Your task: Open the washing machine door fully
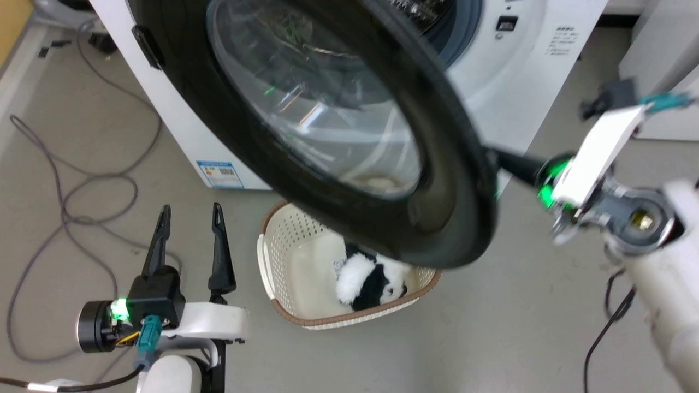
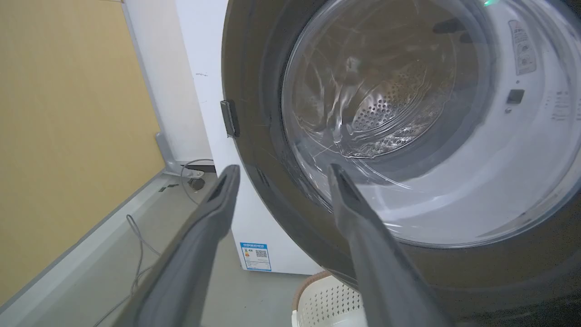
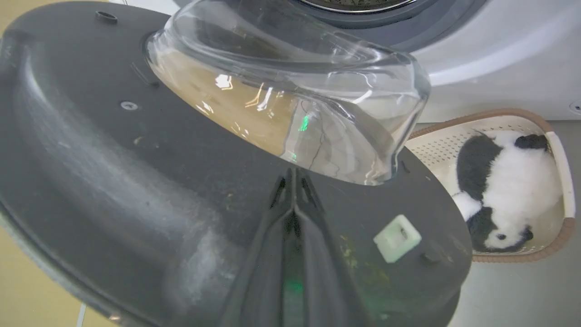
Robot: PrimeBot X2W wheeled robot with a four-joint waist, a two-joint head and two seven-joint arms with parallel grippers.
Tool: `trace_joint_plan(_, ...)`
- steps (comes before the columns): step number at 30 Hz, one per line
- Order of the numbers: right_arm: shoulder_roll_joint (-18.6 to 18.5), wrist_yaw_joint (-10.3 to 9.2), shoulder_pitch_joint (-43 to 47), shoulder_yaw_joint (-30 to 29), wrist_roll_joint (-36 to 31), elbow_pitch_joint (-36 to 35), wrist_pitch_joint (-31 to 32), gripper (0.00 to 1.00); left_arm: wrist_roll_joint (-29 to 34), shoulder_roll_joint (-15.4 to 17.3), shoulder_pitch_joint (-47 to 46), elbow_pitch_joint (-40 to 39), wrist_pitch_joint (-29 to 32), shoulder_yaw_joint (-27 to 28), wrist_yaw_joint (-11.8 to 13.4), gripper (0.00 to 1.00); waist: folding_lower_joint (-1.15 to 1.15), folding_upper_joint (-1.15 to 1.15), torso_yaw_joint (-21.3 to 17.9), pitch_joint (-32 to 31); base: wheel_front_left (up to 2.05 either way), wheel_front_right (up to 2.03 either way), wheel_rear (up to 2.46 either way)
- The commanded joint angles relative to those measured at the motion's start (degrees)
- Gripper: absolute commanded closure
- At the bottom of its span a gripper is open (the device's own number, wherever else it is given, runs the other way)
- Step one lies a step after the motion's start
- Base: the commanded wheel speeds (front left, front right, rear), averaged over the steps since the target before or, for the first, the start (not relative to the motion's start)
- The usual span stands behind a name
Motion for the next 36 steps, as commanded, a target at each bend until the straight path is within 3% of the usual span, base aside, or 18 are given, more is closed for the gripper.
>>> trace_joint_plan(1,0.8,0.07,2.7,0.8,0.3,-1.8,0.3,1.0,0.6,0.4,0.9,0.3,-0.3,0.1,-0.2,0.0,0.0,0.0,-0.4,-1.1,0.0,0.0,0.0)
trace_joint_plan(17,4.9,0.07,16.5,7.6,0.3,-15.6,0.5,1.0,0.7,0.6,4.9,2.2,-0.3,0.2,0.0,0.0,0.0,0.0,-1.1,-5.9,0.0,0.0,0.0)
trace_joint_plan(28,9.6,0.07,20.6,12.4,-0.8,-19.4,-1.3,1.0,0.4,0.7,5.9,2.9,-0.3,0.5,0.1,0.0,0.0,0.0,-1.7,-7.2,0.0,0.0,0.0)
trace_joint_plan(34,10.5,0.07,23.8,12.1,-2.9,-20.1,-8.2,1.0,0.2,0.6,7.1,3.3,-0.3,0.7,0.3,0.0,0.0,0.0,-2.1,-8.8,0.0,0.0,0.0)
trace_joint_plan(36,9.2,0.07,23.9,11.9,-6.2,-21.4,-12.0,1.0,0.0,0.6,7.6,3.4,-0.3,0.9,0.4,0.0,0.0,0.0,-2.5,-9.4,0.0,0.0,0.0)
